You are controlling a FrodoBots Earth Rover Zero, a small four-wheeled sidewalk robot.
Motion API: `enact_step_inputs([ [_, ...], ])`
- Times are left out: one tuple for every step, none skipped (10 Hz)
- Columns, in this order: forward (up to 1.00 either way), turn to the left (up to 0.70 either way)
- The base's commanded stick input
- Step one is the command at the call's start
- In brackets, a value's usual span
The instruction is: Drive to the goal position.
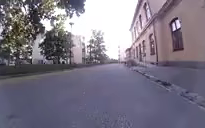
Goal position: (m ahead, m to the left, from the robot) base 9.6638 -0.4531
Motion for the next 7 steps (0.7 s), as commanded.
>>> enact_step_inputs([
  [0.7,0.0],
  [0.7,0.0],
  [0.7,0.0],
  [0.7,0.0],
  [0.7,0.0],
  [0.7,0.0],
  [0.7,0.0],
])
